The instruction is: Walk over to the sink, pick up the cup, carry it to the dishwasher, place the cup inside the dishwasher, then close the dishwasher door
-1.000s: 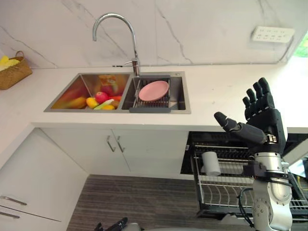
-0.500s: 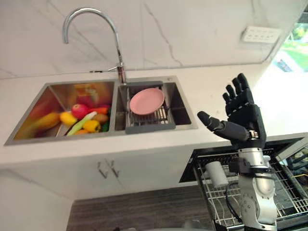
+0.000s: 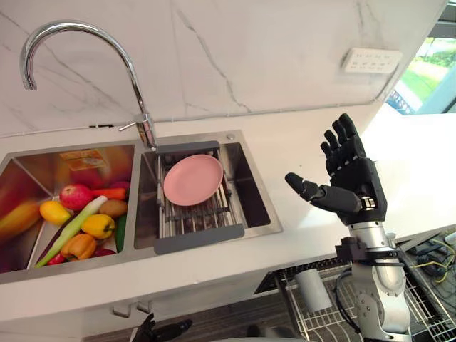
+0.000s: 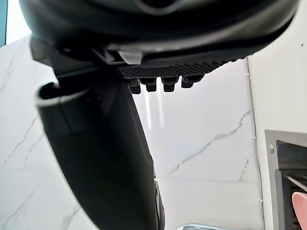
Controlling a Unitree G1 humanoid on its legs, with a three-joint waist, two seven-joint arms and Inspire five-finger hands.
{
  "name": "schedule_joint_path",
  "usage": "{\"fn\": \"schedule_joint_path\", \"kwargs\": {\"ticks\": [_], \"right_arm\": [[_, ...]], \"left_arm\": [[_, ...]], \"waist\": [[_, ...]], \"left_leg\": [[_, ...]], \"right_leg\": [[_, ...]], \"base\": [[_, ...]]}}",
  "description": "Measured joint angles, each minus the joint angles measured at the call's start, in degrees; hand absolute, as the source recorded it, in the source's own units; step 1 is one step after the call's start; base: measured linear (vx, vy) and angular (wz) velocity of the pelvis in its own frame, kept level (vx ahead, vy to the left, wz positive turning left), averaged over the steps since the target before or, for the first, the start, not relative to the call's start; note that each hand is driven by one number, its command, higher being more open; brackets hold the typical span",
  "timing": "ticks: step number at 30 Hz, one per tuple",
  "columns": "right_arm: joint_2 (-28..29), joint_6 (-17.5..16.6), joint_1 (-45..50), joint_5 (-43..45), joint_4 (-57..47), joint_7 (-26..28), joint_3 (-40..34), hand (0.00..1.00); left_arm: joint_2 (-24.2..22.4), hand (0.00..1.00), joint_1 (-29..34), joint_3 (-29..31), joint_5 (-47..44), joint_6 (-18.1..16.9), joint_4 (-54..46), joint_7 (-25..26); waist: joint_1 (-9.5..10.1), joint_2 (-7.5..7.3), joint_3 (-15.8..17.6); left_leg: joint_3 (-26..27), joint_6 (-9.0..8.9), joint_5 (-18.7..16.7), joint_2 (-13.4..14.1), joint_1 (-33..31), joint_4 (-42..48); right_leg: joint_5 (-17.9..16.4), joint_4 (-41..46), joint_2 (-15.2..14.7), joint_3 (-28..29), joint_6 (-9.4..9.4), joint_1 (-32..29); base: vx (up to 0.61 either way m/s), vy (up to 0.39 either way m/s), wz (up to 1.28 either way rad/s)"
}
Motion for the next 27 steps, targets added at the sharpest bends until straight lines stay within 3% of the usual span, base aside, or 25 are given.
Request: {"fn": "schedule_joint_path", "kwargs": {"ticks": [2, 4, 6, 7, 9, 10, 15, 16, 22, 27], "right_arm": [[0.0, 0.0, -0.1, 0.0, -0.3, 0.8, 0.0, 1.0], [0.0, 0.0, -0.1, 0.0, -0.9, 2.0, 0.0, 1.0], [0.0, 0.1, -0.2, 0.0, -1.0, 2.6, 0.0, 1.0], [0.0, 0.1, -0.6, 0.0, -0.8, 2.7, -0.2, 1.0], [-0.6, 0.1, -1.7, 0.5, -0.6, 3.1, -1.1, 1.0], [-1.5, -0.1, -2.7, 0.9, 0.0, 3.7, -1.8, 1.0], [-1.9, -0.5, -4.4, 2.3, 0.6, 7.9, 0.1, 1.0], [-2.2, -1.8, -7.4, 2.7, 1.0, 9.0, -0.1, 1.0], [-2.1, -1.8, -7.3, 2.7, 1.0, 8.8, 0.3, 1.0], [-0.9, -1.7, -6.5, 2.5, 1.0, 5.2, 1.2, 1.0]], "left_arm": [[-0.1, 1.0, 0.3, 0.1, 2.4, 0.0, 0.1, 0.9], [0.2, 1.0, 0.3, 0.1, 6.2, -0.2, 0.1, 3.4], [0.2, 1.0, 0.3, 0.5, 8.4, -0.3, 0.0, 5.0], [0.1, 1.0, 0.9, 0.4, 9.0, -0.8, -0.3, 6.2], [-0.5, 1.0, 1.0, 0.2, 9.8, -1.3, -0.8, 7.8], [-1.2, 1.0, 1.2, 0.2, 10.1, -1.9, -1.1, 9.4], [-1.8, 1.0, 2.1, 0.5, 10.7, -3.1, -2.5, 15.0], [-3.4, 1.0, 3.8, 3.4, 9.6, -7.3, -7.5, 20.4], [-3.3, 1.0, 3.9, 3.4, 9.1, -7.2, -7.4, 19.9], [-0.7, 1.0, 3.8, 0.8, 5.2, -1.8, -6.8, 8.6]], "waist": [[0.11, 0.17, 0.1], [0.06, -0.11, -0.1], [0.27, -1.15, 1.1], [0.58, -1.11, 1.1], [0.78, 0.2, 1.2], [1.3, 1.53, 2.2], [2.54, -0.17, 1.9], [3.13, -2.91, 1.4], [3.05, -3.02, 1.2], [2.04, -3.56, 0.9]], "left_leg": [[0.1, -0.03, 0.0, -0.8, -1.1, 2.2], [1.7, -0.4, 0.0, -1.5, -6.8, 10.6], [5.5, -2.44, 0.0, -1.2, -10.2, 17.4], [9.2, 0.29, -2.8, 0.6, -11.4, 15.3], [10.6, -1.05, 0.1, 3.5, -12.2, 7.8], [9.7, -1.76, 6.8, 5.5, -12.8, 5.0], [10.7, 0.03, 9.5, 1.7, -9.3, -2.1], [8.7, 0.02, 11.2, 0.8, -7.3, -5.6], [9.3, -0.05, 12.0, 1.0, -6.6, -7.4], [11.1, -0.38, 14.3, 0.9, -4.7, -12.7]], "right_leg": [[0.2, -1.6, -0.6, -0.5, 0.43, 1.1], [0.7, -4.4, -2.2, -1.6, 0.15, 2.0], [1.7, -6.5, -4.6, -3.2, 0.48, 4.4], [1.7, -6.4, -5.4, -4.2, 0.65, 4.6], [1.6, -7.0, -5.0, -5.1, 1.06, 4.9], [1.5, -7.2, -4.3, -5.4, 2.03, 5.6], [2.0, -8.2, -6.9, -4.9, 3.65, 5.7], [2.2, -10.4, -6.6, -5.7, 4.16, 7.8], [2.2, -10.3, -6.7, -5.4, 4.16, 7.4], [2.2, -9.3, -6.8, -4.6, 4.19, 5.6]], "base": [[0.02, 0.084, 0.23], [0.0, 0.063, 0.44], [0.0, 0.09, 0.56], [-0.01, 0.07, 0.52], [0.02, 0.044, 0.31], [0.05, 0.128, 0.13], [0.02, 0.069, -0.01], [0.0, 0.0, 0.0], [0.0, -0.002, -0.04], [0.0, -0.003, -0.14]]}}
